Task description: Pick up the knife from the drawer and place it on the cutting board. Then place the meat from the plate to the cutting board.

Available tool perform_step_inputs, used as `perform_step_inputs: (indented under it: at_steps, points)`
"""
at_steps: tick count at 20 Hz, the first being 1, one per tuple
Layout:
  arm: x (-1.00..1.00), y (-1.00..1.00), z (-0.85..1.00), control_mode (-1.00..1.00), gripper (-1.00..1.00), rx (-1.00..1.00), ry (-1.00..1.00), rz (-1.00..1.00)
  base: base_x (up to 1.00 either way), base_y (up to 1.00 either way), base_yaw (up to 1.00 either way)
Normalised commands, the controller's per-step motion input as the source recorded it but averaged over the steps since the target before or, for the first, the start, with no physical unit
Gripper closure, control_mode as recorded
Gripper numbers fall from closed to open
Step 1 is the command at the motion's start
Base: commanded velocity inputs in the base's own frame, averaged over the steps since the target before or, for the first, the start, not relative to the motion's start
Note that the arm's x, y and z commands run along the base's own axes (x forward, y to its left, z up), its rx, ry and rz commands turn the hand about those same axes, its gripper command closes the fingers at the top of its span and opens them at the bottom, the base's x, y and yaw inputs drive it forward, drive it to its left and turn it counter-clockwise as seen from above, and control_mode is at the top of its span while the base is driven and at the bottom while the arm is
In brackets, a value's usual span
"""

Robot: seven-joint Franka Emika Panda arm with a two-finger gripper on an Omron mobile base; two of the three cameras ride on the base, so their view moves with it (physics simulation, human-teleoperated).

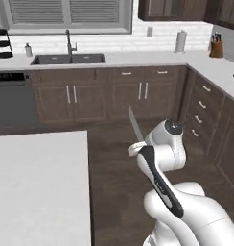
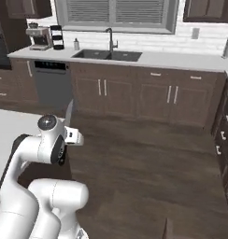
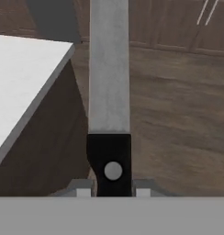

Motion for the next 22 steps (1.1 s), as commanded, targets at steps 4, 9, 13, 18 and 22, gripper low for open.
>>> perform_step_inputs:
  at_steps: [4,9,13,18,22]
  points:
    - [0.00,0.00,0.00,1.00,1.00,0.00,0.00,0.00,0.65,-0.03,0.63]
    - [0.00,0.00,0.00,1.00,1.00,0.00,0.00,0.00,0.24,-0.30,0.58]
    - [0.00,0.00,0.00,1.00,1.00,0.00,0.00,0.00,0.44,-0.65,0.41]
    - [0.00,0.00,0.00,1.00,1.00,0.00,0.00,0.00,0.84,-1.00,0.02]
    - [0.00,0.00,0.00,1.00,1.00,0.00,0.00,0.00,1.00,-0.85,0.00]
